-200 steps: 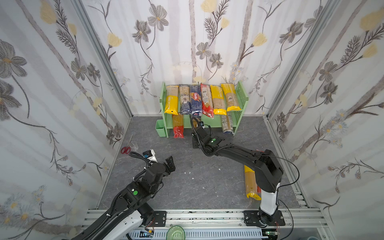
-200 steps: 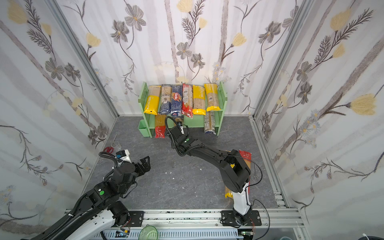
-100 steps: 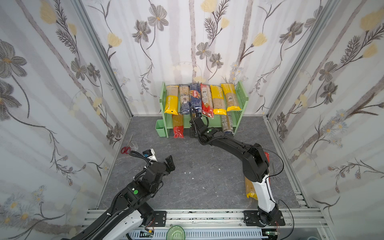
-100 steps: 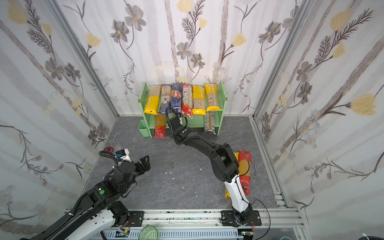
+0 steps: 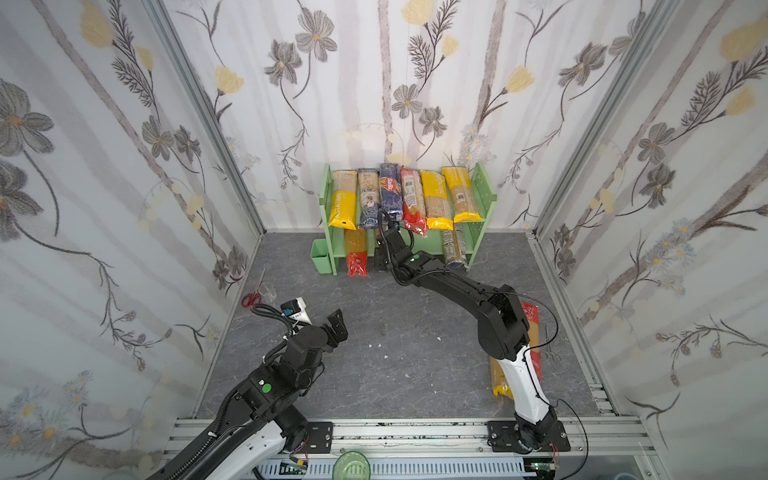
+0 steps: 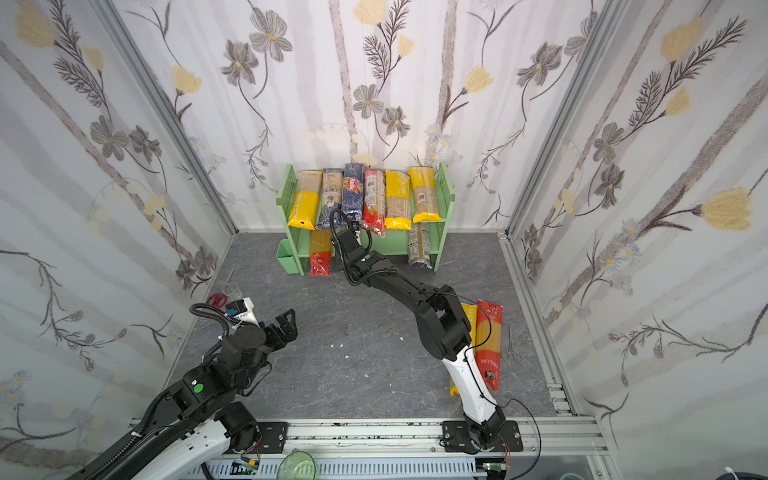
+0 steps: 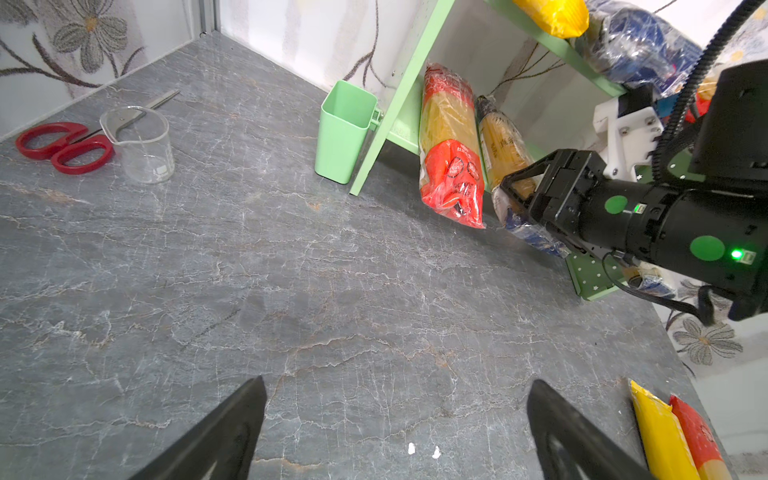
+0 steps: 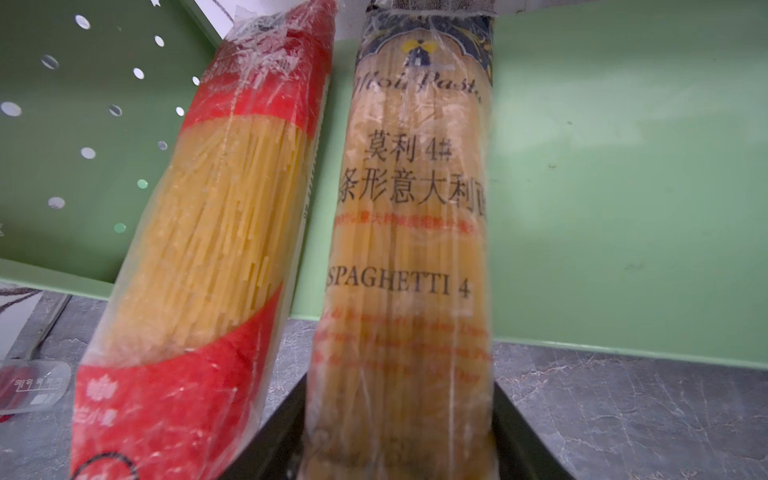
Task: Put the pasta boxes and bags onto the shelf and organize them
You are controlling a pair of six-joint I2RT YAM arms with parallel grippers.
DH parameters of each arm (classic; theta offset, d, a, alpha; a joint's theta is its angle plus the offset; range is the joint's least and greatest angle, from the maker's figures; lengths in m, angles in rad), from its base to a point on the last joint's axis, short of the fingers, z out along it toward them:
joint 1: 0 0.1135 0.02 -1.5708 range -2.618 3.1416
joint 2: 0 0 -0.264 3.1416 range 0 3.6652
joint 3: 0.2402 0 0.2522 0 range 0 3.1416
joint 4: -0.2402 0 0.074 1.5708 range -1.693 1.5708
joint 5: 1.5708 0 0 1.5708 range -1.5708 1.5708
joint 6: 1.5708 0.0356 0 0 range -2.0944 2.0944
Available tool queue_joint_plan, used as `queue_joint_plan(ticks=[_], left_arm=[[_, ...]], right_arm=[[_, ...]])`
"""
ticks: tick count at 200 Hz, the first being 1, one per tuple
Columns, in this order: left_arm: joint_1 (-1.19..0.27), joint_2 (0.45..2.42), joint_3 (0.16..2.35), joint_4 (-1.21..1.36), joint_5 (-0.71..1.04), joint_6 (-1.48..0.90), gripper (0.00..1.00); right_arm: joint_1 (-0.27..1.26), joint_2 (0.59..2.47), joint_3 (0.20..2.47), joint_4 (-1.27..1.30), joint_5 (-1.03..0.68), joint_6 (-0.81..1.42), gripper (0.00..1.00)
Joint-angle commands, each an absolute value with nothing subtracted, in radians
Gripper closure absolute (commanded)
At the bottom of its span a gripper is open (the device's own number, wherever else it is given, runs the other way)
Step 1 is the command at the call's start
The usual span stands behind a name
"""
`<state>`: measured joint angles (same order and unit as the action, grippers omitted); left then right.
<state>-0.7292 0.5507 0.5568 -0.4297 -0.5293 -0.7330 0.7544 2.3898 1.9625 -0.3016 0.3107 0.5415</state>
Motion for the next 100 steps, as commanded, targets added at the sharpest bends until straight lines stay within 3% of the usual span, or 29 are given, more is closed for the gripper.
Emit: queue_joint_plan(ticks=[1,59,100], left_arm=[[-0.727,0.548,0.556,-0.426,-0.540,-0.727,0.00],[-0.727,0.537,0.560,-0.426,-0.530,-0.724,0.00],[-0.728,0.540,0.569,-0.426,-0.515,-0.718,0.00]], right_arm=[[0.755,2.398,1.976,-0.216,0.294,0.536,0.36],[0.755,2.381,1.976,-0.228,0.230,0.522,0.33],[0.755,2.346,1.960,-0.252,0.219,0.493,0.20]])
